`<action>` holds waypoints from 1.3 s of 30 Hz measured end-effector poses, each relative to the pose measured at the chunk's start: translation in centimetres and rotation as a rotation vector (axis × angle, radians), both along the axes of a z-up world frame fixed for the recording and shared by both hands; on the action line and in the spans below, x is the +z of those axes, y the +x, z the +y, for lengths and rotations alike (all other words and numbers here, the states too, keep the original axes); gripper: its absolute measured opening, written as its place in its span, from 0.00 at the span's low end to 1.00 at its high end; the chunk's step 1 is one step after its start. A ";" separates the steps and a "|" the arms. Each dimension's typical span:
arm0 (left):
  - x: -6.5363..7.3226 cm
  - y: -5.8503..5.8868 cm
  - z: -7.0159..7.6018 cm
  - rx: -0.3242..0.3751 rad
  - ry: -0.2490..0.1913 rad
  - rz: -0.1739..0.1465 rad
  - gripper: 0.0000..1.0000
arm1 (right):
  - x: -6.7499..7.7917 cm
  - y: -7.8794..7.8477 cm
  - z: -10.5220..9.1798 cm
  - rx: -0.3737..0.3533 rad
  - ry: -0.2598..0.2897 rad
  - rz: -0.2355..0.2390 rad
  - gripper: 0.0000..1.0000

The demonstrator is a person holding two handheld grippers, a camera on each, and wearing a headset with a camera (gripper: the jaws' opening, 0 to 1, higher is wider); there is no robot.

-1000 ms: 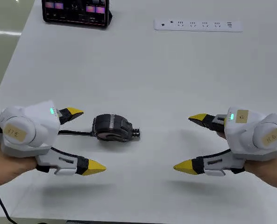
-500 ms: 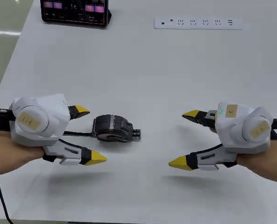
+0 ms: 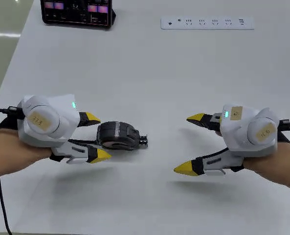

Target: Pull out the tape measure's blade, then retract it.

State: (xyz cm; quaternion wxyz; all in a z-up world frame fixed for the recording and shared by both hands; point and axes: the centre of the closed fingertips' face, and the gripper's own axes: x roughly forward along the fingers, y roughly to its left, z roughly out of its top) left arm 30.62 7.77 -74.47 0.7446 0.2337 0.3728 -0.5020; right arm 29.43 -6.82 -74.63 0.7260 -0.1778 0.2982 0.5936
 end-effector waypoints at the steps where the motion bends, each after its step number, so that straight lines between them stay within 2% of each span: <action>1: -0.1 0.0 0.0 -0.003 0.003 0.001 0.45 | 0.0 0.0 0.0 0.001 0.000 0.000 0.74; 8: -0.6 0.2 -0.4 -0.032 0.014 0.006 0.38 | -0.2 0.2 0.3 0.009 0.000 0.001 0.74; 22: -1.0 0.5 -0.7 -0.062 0.032 0.013 0.30 | -0.6 0.2 0.8 0.013 0.011 0.010 0.73; 32: -1.1 0.4 -0.7 -0.083 0.041 0.009 0.28 | -1.1 0.2 1.3 0.030 0.013 -0.001 0.67; 39: -1.2 0.4 -0.7 -0.099 0.049 0.002 0.28 | -1.7 0.9 2.4 0.041 0.031 -0.009 0.60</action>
